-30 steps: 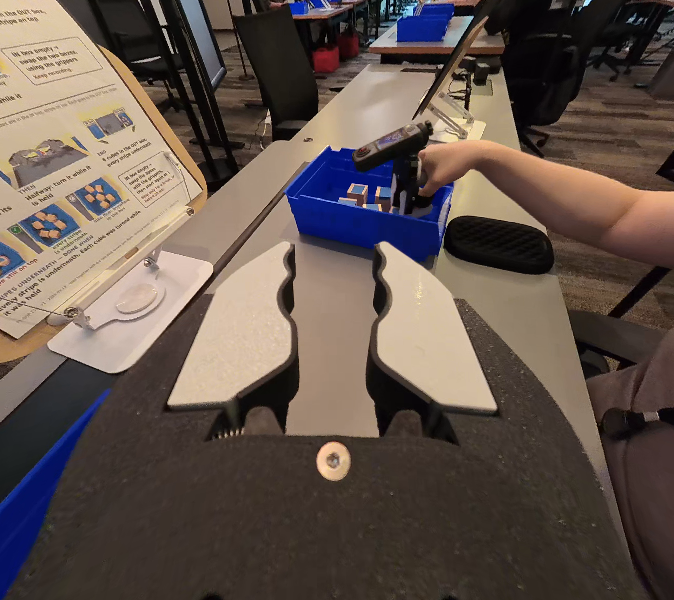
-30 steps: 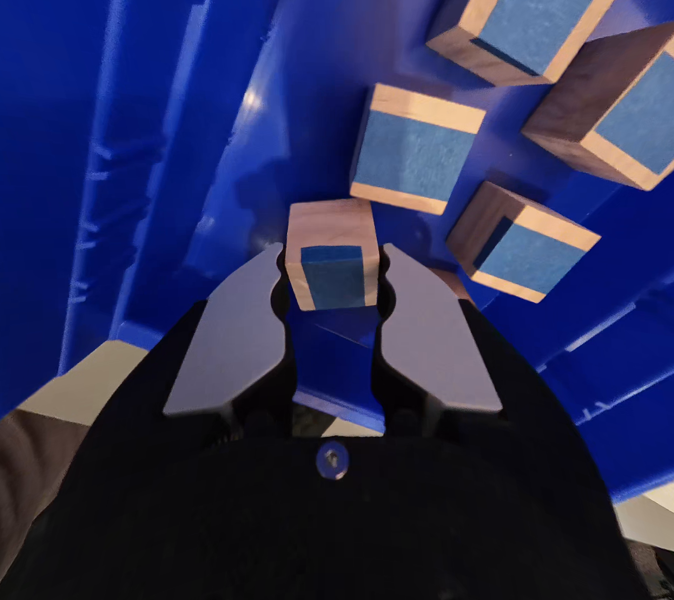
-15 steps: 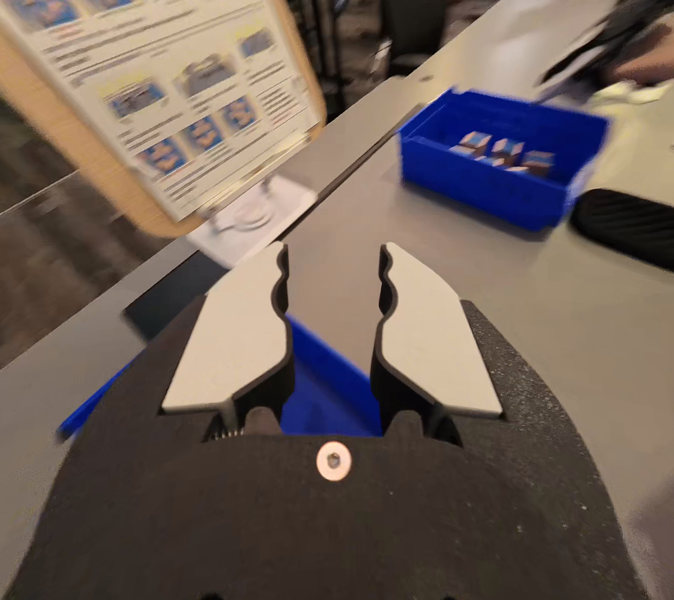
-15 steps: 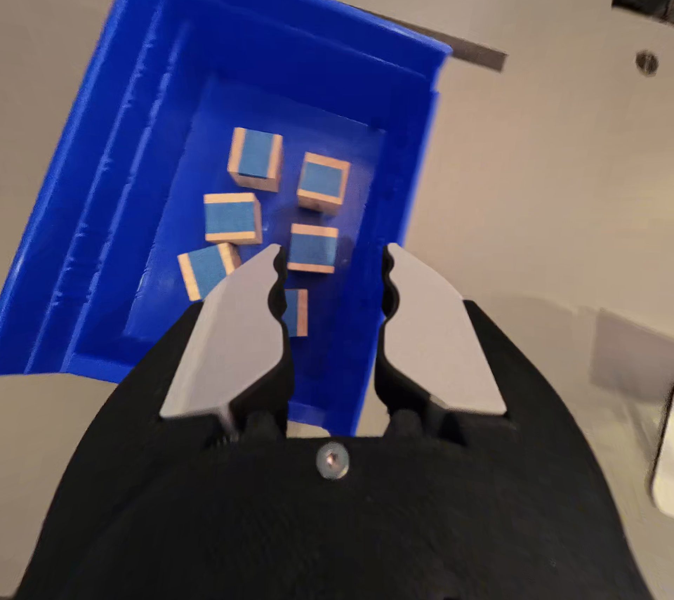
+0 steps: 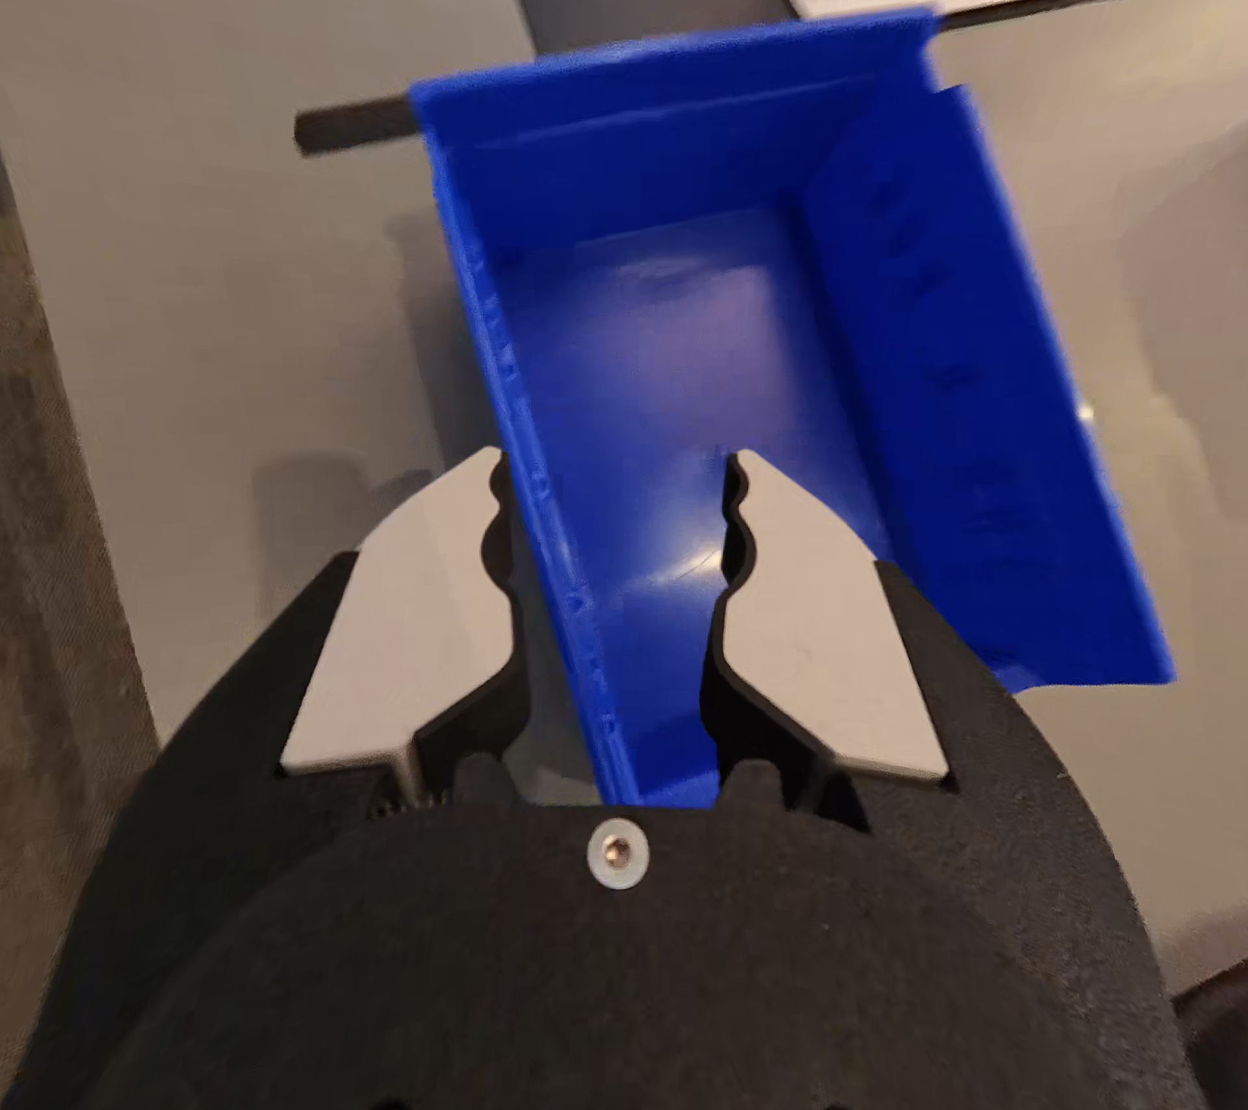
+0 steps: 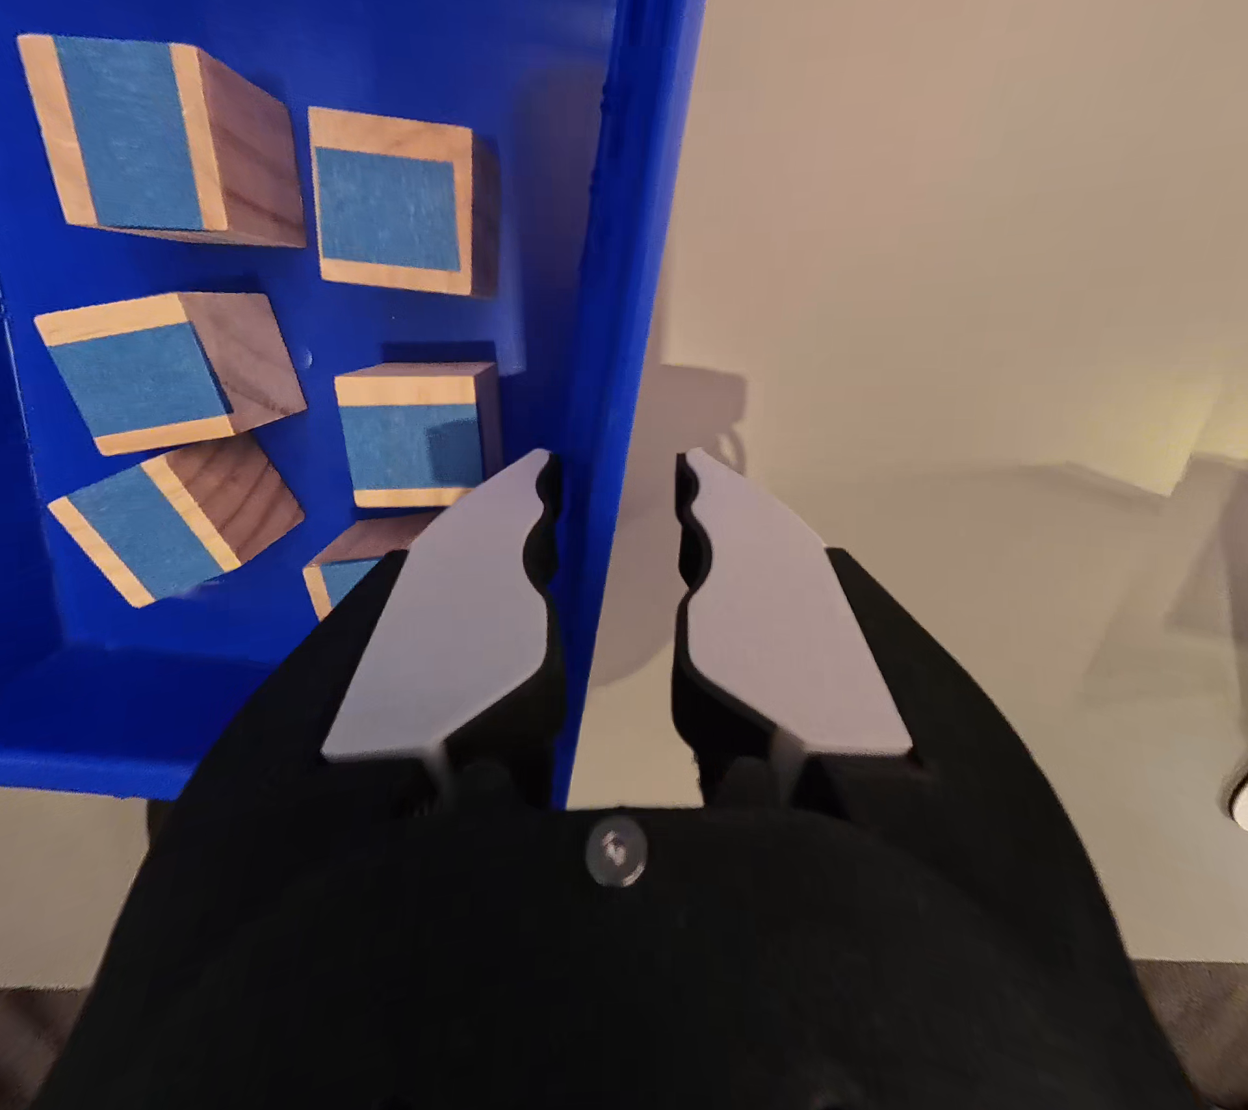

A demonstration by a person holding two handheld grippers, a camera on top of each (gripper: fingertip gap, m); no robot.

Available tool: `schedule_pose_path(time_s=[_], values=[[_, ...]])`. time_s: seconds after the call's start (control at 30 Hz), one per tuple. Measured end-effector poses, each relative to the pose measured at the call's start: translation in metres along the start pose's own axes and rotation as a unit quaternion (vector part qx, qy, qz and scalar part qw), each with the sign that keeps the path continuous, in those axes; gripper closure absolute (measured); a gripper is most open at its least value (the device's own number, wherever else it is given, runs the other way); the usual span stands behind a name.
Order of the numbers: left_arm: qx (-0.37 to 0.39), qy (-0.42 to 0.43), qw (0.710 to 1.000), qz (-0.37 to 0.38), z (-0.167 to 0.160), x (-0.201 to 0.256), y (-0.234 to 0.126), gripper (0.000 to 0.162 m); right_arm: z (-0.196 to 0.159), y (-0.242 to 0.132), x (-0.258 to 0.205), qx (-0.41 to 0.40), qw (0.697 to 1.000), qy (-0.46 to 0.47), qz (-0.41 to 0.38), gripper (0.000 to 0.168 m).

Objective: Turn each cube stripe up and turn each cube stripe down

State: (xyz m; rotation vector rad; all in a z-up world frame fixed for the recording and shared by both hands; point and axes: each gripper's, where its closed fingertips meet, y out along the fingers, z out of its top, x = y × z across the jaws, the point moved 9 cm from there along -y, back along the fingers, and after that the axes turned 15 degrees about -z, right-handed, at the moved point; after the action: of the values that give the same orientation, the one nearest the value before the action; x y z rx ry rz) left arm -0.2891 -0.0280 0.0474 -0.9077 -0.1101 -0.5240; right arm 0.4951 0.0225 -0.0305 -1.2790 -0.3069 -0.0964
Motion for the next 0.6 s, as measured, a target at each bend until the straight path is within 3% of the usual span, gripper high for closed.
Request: schedule_pose_path(time_s=[0.03,0.13,0.2,0.23,0.33,0.43,0.5,0.6], values=[[-0.013,-0.012,1.000,0.004,-0.005,-0.006,0.002,0.097,0.002,0.002,0.000,-0.012,1.000,-0.002,0.004,0.134],[-0.046,-0.038,0.998,0.005,-0.019,-0.018,0.009,0.091,0.006,0.009,-0.001,-0.045,0.999,-0.007,0.017,0.134],[-0.071,-0.052,0.996,0.017,-0.027,-0.025,0.014,0.089,0.007,0.012,-0.004,-0.055,0.998,-0.008,0.033,0.143],[-0.086,-0.060,0.994,0.024,-0.031,-0.029,0.017,0.088,0.008,0.013,-0.006,-0.058,0.997,-0.009,0.055,0.157],[-0.129,-0.081,0.988,0.018,-0.045,-0.034,0.030,0.093,0.008,0.013,-0.007,-0.067,0.996,0.006,0.067,0.160],[-0.152,-0.111,0.982,0.000,-0.055,-0.036,0.041,0.119,0.008,0.013,-0.006,-0.067,0.995,0.015,0.068,0.160],[-0.148,-0.123,0.981,-0.008,-0.057,-0.035,0.047,0.149,0.008,0.012,-0.008,-0.070,0.995,0.020,0.066,0.160],[-0.159,-0.111,0.981,0.020,-0.056,-0.030,0.051,0.153,0.007,0.011,-0.012,-0.077,0.995,0.025,0.064,0.160]])
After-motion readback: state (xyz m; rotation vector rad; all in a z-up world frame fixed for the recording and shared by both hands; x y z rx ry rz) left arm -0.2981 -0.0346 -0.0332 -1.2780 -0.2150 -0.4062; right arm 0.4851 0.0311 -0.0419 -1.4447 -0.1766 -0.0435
